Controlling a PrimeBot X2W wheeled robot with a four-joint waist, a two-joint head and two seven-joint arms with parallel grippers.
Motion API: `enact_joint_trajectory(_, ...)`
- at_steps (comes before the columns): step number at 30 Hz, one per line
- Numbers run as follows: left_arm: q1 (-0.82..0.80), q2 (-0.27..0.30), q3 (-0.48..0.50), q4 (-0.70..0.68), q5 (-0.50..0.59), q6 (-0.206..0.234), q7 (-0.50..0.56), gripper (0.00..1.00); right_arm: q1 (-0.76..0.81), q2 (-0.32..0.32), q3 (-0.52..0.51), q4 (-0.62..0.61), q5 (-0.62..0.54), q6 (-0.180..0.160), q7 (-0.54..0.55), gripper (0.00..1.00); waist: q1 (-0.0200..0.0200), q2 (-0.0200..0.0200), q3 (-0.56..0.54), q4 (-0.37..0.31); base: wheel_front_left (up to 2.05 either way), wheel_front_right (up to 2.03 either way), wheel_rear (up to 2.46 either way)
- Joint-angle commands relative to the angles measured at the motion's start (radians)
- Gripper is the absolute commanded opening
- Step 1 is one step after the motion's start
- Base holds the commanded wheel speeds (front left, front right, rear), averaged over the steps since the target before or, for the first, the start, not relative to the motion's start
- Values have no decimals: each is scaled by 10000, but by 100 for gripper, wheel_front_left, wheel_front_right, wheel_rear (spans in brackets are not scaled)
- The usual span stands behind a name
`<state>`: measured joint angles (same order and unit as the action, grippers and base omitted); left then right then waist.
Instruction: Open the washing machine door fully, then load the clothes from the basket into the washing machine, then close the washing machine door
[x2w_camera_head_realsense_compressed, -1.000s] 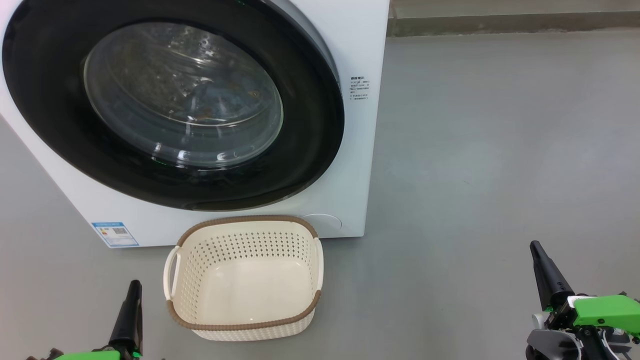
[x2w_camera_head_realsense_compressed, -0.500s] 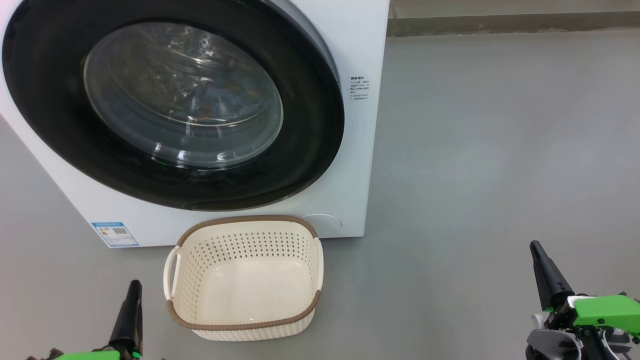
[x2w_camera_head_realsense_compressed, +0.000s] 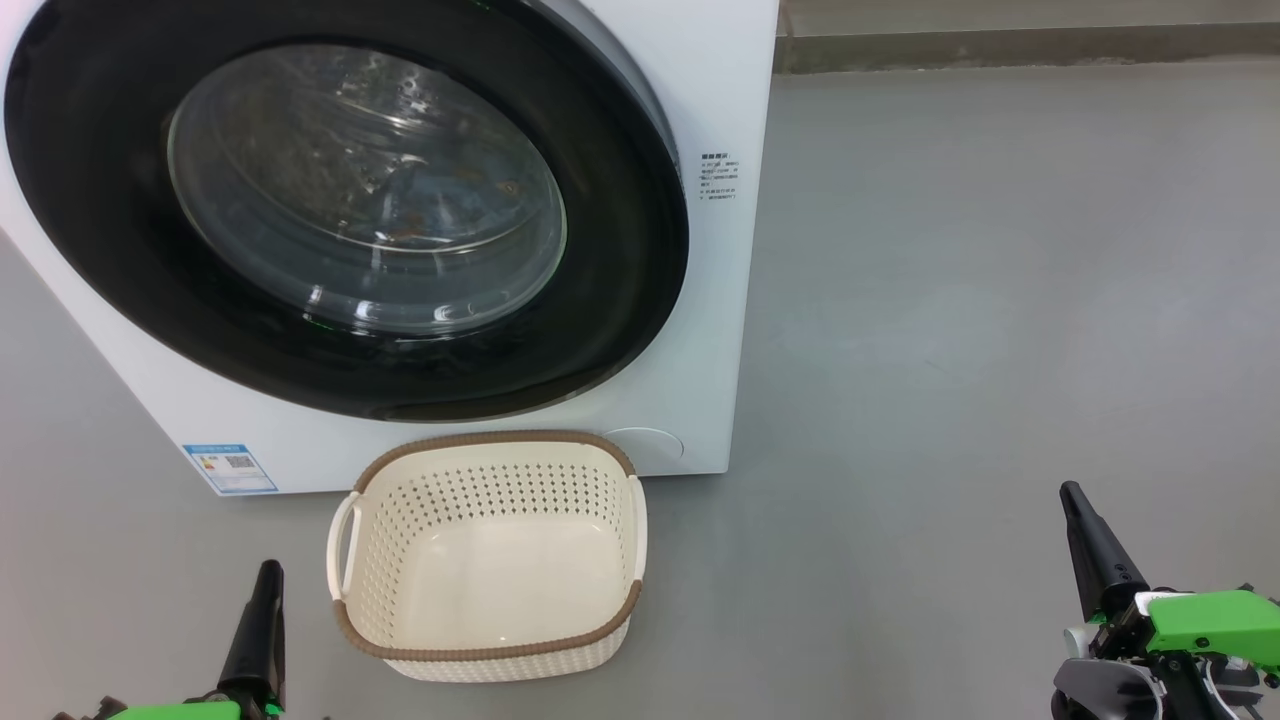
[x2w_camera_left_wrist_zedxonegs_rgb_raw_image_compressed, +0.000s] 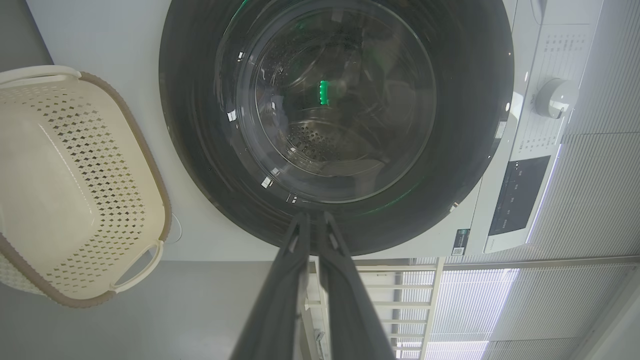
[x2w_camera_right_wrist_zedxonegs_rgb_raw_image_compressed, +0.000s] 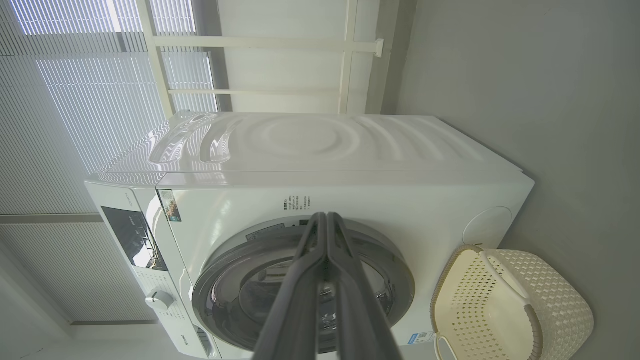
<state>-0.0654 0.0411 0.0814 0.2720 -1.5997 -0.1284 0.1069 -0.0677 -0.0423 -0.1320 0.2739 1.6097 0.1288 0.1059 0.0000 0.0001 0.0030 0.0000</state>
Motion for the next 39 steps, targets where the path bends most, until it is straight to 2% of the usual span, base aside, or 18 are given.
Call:
enact_joint_trajectory(1,-428,91,325,-269,-89,-23,64,0,-404,-89,184,-290,-10,19,71,0,0,-1,0,0,0,0,0)
enact_joint_trajectory(39,-428,91,324,-269,-90,-23,63,0,-405,-84,177,-290,-15,19,76,0,0,-1,0,0,0,0,0)
